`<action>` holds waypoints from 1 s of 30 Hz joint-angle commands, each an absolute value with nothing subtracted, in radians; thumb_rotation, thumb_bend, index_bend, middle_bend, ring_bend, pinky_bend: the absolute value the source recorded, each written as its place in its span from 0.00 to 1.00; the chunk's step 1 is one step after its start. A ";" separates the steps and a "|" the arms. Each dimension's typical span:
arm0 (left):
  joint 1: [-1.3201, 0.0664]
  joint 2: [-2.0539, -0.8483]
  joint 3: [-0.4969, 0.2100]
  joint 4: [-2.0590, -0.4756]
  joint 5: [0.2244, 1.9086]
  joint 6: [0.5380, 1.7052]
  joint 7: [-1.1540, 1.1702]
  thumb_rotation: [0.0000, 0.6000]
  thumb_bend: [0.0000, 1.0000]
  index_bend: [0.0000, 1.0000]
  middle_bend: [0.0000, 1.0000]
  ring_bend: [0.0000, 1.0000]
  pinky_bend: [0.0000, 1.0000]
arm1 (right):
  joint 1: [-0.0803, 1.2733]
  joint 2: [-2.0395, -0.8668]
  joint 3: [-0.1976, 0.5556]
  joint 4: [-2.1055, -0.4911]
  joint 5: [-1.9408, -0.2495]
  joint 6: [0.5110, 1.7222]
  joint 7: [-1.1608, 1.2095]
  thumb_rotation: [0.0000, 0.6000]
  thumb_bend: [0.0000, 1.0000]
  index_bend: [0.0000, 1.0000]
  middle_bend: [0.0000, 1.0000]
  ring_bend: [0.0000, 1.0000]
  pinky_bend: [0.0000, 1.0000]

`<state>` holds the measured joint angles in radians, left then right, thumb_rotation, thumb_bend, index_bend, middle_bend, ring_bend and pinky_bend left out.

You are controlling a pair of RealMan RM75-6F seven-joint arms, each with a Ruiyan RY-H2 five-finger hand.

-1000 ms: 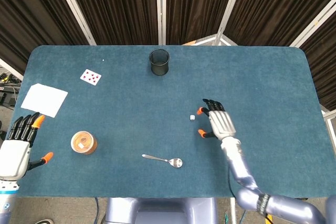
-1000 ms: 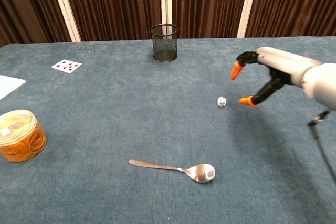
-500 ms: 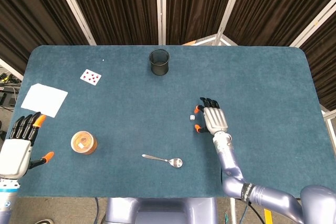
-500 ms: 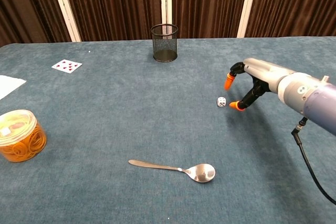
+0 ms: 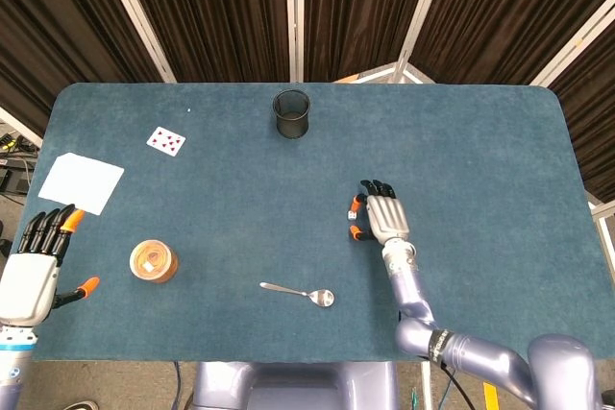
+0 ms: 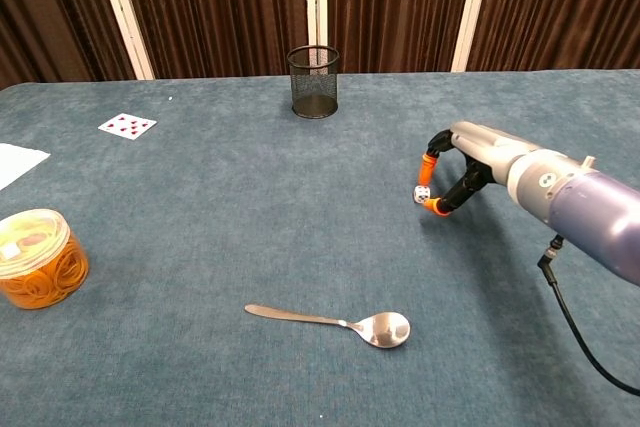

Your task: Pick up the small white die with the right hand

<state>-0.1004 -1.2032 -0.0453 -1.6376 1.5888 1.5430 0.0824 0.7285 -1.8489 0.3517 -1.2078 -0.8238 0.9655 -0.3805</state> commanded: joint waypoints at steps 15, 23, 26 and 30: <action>-0.105 -1.202 -0.045 -1.635 1.579 1.534 0.076 1.00 0.00 0.00 0.00 0.00 0.00 | 0.766 -1.897 0.363 -1.121 -0.812 0.938 -0.358 1.00 0.29 0.43 0.10 0.00 0.00; -0.106 -1.199 -0.045 -1.638 1.578 1.534 0.073 1.00 0.00 0.00 0.00 0.00 0.00 | 0.773 -1.910 0.362 -1.088 -0.807 0.928 -0.353 1.00 0.33 0.50 0.13 0.00 0.00; -0.107 -1.199 -0.043 -1.638 1.579 1.533 0.073 1.00 0.00 0.00 0.00 0.00 0.00 | 0.774 -1.919 0.360 -1.075 -0.815 0.931 -0.344 1.00 0.38 0.57 0.17 0.00 0.00; -0.107 -1.198 -0.043 -1.638 1.578 1.533 0.069 1.00 0.00 0.00 0.00 0.00 0.00 | 0.773 -1.920 0.361 -1.076 -0.832 0.942 -0.331 1.00 0.43 0.62 0.21 0.00 0.00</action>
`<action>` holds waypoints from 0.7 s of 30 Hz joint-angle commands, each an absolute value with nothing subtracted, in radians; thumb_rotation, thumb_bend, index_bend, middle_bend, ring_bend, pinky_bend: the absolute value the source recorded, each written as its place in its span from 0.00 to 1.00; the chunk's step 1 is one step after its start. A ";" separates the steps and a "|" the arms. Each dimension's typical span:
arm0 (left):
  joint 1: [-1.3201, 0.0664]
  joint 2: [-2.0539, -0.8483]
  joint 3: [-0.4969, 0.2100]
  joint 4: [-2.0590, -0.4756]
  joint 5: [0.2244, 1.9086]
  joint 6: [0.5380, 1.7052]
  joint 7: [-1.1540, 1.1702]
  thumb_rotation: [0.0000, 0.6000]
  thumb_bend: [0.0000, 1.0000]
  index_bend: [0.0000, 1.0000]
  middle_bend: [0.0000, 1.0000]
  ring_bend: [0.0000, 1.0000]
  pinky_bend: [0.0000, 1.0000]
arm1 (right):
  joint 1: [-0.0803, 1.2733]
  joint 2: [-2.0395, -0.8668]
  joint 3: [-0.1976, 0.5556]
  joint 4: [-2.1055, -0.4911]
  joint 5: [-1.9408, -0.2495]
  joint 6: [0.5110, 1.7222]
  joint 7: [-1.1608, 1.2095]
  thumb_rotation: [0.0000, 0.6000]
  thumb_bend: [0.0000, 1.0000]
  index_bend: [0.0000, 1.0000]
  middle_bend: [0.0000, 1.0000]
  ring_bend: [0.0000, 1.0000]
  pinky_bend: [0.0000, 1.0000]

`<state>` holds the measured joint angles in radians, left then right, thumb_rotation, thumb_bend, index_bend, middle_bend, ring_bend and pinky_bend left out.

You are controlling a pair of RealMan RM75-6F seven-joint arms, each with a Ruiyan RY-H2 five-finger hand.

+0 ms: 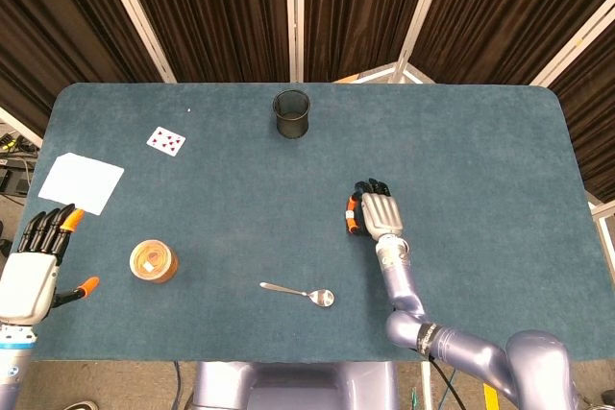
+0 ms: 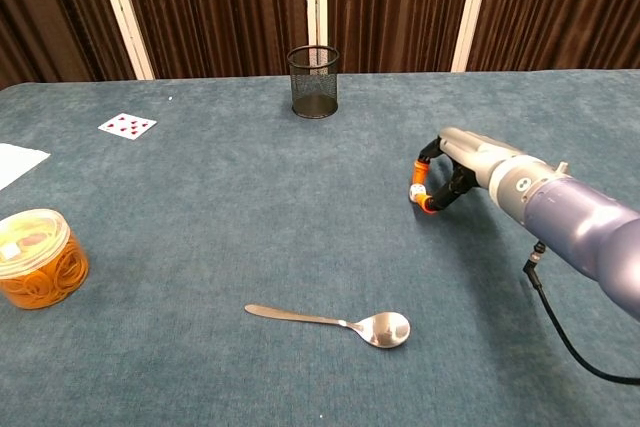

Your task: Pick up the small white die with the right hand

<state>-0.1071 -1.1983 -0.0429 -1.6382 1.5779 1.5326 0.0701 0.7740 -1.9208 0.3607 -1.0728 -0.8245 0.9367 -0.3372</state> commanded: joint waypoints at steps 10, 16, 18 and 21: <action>-0.106 -1.197 -0.042 -1.641 1.581 1.538 0.071 1.00 0.00 0.00 0.00 0.00 0.00 | 0.745 -1.774 0.398 -1.341 -0.934 1.088 -0.355 1.00 0.43 0.60 0.21 0.00 0.00; -0.106 -1.196 -0.040 -1.642 1.582 1.539 0.072 1.00 0.00 0.00 0.00 0.00 0.00 | 0.692 -1.634 0.399 -1.582 -0.978 1.187 -0.412 1.00 0.42 0.58 0.20 0.00 0.00; -0.106 -1.197 -0.039 -1.643 1.584 1.539 0.073 1.00 0.00 0.00 0.00 0.00 0.00 | 0.676 -1.606 0.392 -1.629 -0.987 1.207 -0.421 1.00 0.41 0.54 0.18 0.00 0.00; -0.106 -1.198 -0.037 -1.644 1.590 1.541 0.077 1.00 0.00 0.00 0.00 0.00 0.00 | 0.652 -1.570 0.376 -1.690 -1.000 1.235 -0.433 1.00 0.34 0.44 0.12 0.00 0.00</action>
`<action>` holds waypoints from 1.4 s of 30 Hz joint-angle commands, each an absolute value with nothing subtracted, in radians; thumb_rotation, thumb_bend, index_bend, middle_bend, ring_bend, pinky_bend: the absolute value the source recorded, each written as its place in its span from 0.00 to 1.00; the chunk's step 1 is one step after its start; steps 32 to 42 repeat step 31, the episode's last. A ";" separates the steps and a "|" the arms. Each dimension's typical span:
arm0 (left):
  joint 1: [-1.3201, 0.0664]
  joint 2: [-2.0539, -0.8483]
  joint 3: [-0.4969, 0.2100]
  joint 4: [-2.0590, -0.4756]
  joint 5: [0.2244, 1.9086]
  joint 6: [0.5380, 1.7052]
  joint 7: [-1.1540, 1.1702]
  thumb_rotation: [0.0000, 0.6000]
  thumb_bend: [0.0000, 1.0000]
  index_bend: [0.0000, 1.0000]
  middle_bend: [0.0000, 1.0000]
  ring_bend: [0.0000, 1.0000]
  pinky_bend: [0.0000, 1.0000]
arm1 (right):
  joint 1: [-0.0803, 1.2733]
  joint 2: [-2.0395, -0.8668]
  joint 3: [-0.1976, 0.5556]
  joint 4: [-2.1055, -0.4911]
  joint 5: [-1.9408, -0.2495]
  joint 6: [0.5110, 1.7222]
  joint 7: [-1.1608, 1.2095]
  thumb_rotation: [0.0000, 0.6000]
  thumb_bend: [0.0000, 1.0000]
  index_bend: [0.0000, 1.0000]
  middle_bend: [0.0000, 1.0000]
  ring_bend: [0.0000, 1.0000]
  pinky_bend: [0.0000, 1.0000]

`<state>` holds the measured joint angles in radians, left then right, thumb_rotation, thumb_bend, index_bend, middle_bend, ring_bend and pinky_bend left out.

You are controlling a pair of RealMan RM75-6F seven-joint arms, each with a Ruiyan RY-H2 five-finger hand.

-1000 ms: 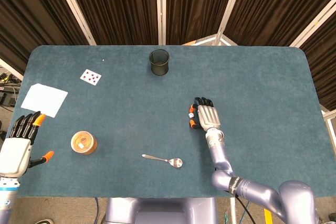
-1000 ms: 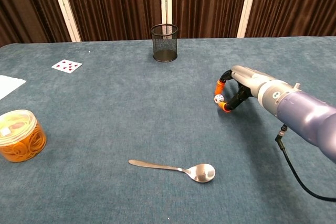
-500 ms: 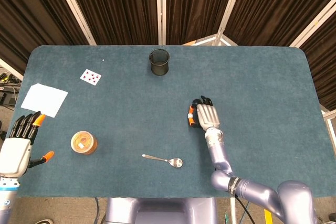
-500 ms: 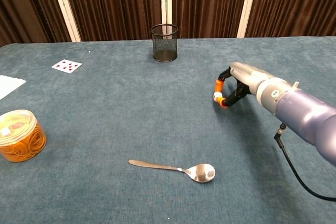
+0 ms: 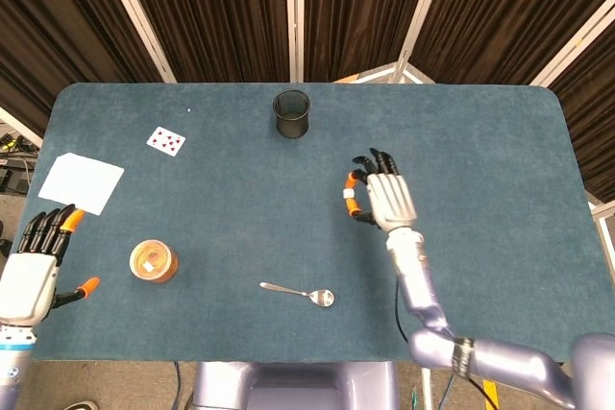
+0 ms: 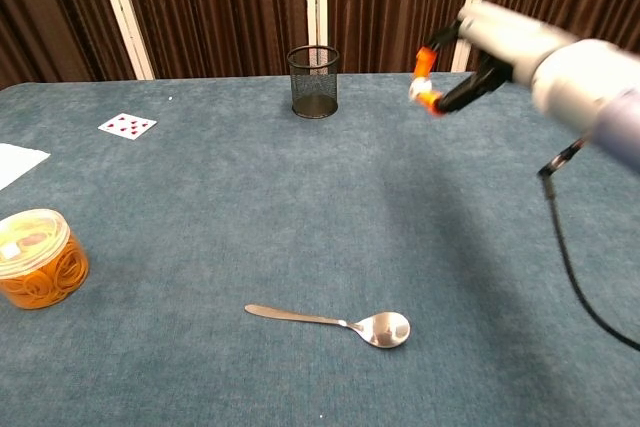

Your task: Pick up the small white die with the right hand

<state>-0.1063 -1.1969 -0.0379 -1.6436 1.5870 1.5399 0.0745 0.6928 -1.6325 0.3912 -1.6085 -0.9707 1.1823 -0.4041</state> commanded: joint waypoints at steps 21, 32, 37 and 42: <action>-0.072 -1.191 0.000 -1.675 1.697 1.629 0.107 1.00 0.00 0.00 0.00 0.00 0.00 | 0.308 -1.309 0.076 -1.843 -1.317 1.508 -0.219 1.00 0.21 0.20 0.00 0.00 0.00; -0.072 -1.201 -0.001 -1.670 1.695 1.621 0.127 1.00 0.00 0.00 0.00 0.00 0.00 | 0.173 -1.268 -0.035 -1.699 -1.479 1.623 -0.043 1.00 0.20 0.09 0.00 0.00 0.00; -0.072 -1.201 -0.001 -1.670 1.695 1.621 0.127 1.00 0.00 0.00 0.00 0.00 0.00 | 0.173 -1.268 -0.035 -1.699 -1.479 1.623 -0.043 1.00 0.20 0.09 0.00 0.00 0.00; -0.072 -1.201 -0.001 -1.670 1.695 1.621 0.127 1.00 0.00 0.00 0.00 0.00 0.00 | 0.173 -1.268 -0.035 -1.699 -1.479 1.623 -0.043 1.00 0.20 0.09 0.00 0.00 0.00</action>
